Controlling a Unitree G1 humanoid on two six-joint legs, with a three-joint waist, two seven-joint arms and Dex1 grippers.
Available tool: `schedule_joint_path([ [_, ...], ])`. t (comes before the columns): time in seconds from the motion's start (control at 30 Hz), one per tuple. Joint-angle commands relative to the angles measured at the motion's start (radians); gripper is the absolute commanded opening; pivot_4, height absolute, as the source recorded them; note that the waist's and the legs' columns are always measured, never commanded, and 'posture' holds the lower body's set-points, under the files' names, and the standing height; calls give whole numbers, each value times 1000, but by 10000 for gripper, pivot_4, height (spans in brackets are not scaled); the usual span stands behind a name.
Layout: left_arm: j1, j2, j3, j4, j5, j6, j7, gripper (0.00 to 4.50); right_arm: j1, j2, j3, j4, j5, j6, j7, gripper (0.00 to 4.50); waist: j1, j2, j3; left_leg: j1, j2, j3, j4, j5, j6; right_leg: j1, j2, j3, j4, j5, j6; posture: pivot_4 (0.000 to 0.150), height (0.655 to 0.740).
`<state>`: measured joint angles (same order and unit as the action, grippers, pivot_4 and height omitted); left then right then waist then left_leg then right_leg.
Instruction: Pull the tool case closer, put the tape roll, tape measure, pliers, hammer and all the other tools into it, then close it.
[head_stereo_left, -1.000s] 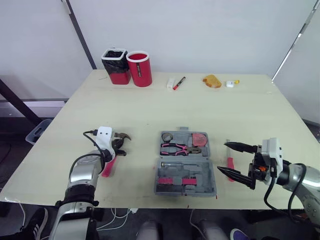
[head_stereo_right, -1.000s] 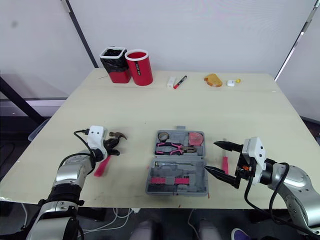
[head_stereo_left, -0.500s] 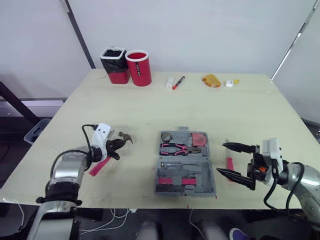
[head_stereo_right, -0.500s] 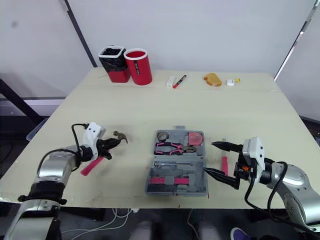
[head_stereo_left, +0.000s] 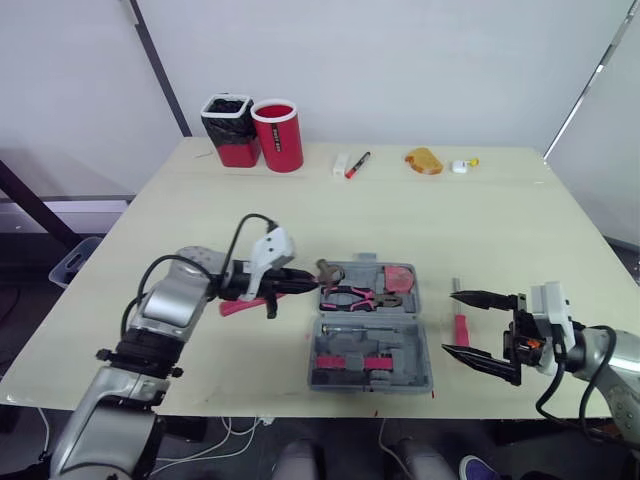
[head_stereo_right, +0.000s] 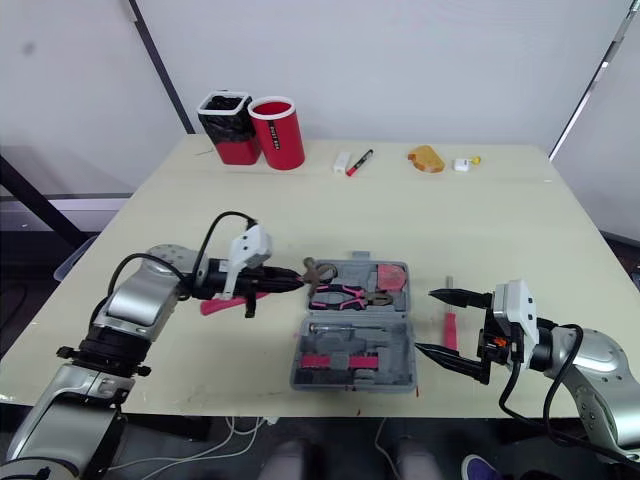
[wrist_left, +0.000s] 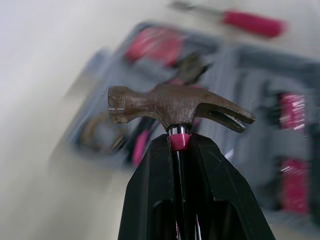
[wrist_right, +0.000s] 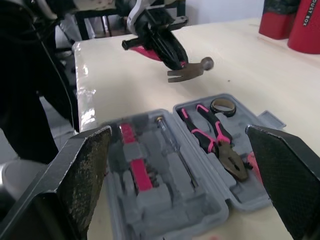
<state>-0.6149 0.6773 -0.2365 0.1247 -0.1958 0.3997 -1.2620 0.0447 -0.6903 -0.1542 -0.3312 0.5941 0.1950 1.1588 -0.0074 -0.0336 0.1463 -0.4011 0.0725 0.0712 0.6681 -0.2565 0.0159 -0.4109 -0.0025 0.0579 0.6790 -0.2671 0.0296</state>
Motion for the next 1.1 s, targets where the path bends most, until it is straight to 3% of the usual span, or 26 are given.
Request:
schedule_joint_path([
  [0.03, -57, -60, -91, -74, 5, 29, -45, 208, -10, -26, -32, 4, 0, -44, 35, 45000, 0, 1, 0, 0, 0, 0, 0, 0, 0, 0, 0, 0, 0, 0, 0, 1500, 7400],
  [0.63, -212, -298, -443, -1, 225, 187, -20, 208, -13, -15, -42, 38, -26, -95, -1, 45000, -2, 3, 2, 0, -1, -1, 1, 0, 0, 0, 3, 4, 0, 0, 0, 1500, 7400],
  [0.9, -253, -356, -515, 23, 240, 312, -58, 208, 17, -20, -50, 28, -33, -103, -19, 45000, -6, 4, 2, 0, -2, -1, 1, 0, 0, 0, 4, 7, 0, 0, 0, 1500, 7400],
  [1.1, -284, -395, -519, 88, 271, 363, -4, 208, 36, -18, -54, 14, -33, -107, -34, 45000, -3, 5, 3, 0, -2, -1, 1, 0, 0, 0, 4, 7, 0, 0, 0, 1500, 7400],
])
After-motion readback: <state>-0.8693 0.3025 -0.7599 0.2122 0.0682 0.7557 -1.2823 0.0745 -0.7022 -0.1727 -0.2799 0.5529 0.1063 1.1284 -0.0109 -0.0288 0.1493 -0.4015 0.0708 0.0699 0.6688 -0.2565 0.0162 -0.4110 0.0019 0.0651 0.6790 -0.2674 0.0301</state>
